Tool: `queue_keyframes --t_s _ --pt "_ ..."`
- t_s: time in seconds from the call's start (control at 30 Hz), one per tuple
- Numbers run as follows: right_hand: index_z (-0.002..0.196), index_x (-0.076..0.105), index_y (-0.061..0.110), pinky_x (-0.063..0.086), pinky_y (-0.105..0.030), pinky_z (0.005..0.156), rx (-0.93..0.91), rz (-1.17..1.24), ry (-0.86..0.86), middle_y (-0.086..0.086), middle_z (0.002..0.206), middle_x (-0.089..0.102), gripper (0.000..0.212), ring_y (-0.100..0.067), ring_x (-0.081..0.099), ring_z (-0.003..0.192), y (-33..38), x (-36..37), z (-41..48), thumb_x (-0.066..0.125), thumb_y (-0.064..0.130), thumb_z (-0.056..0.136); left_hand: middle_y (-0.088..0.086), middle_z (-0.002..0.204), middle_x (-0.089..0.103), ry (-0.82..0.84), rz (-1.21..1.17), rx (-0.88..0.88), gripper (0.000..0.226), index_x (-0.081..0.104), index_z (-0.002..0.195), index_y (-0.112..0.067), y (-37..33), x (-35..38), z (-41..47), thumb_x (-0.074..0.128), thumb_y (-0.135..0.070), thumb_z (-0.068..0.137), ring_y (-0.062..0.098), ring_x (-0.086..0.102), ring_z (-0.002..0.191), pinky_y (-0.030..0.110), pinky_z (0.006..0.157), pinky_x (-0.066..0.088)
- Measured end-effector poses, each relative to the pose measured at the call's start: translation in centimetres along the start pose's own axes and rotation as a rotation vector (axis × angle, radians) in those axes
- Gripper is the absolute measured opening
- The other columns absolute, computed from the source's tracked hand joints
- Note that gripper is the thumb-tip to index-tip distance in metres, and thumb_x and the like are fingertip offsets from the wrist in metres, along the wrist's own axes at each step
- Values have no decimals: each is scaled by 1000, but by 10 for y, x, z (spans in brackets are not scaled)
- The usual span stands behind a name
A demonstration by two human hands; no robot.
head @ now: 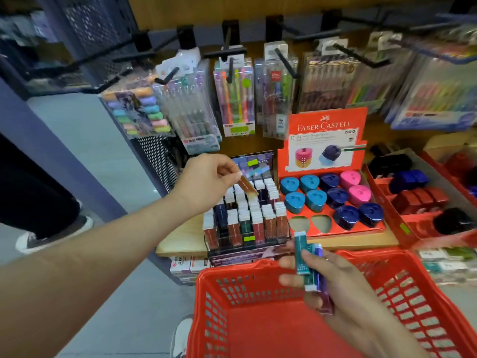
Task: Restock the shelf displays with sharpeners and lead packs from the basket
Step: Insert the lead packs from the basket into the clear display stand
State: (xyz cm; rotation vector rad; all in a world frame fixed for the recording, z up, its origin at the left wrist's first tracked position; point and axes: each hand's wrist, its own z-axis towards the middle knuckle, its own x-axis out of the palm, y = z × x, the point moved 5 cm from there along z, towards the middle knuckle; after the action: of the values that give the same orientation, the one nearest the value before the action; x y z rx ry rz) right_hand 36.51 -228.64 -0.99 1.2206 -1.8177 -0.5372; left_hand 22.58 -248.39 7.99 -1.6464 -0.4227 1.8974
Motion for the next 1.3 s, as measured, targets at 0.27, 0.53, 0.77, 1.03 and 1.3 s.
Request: queue_keyframes --t_s 0.27,0.53,0.77,1.03,1.3 --pt "109 64 -5 35 -19 27 -14 18 -67 -17 84 68 20 -29 70 57 6 -11 3 53 3 94 -6 84 67 14 62 31 12 74 94 -16 -5 29 16 67 -26 88 7 61 80 23 79 50" --pt "89 62 -1 28 -17 29 -39 21 -81 -12 65 65 6 -19 66 49 15 -18 8 61 4 86 -3 89 71 118 176 69 15 74 96 -16 -5 54 27 65 -25 89 10 62 82 29 81 52" --pt "97 58 -1 23 -15 29 -37 46 -53 -12 62 54 32 -10 50 37 17 -20 13 68 15 70 -5 85 71 205 160 17 11 76 90 -18 -4 58 35 70 -26 86 5 63 77 18 73 48" --pt "89 58 5 21 -14 31 -67 102 -70 -2 54 47 25 -6 41 40 20 -23 14 69 9 67 -3 87 74 193 283 39 12 78 86 -13 -8 78 34 71 -22 84 10 66 82 24 81 52" --pt "91 57 8 19 -14 31 -49 147 -58 1 58 42 25 -4 34 41 19 -19 12 69 12 69 -3 91 72 258 223 -214 11 78 86 -19 -5 71 45 71 -24 81 14 65 87 28 74 55"
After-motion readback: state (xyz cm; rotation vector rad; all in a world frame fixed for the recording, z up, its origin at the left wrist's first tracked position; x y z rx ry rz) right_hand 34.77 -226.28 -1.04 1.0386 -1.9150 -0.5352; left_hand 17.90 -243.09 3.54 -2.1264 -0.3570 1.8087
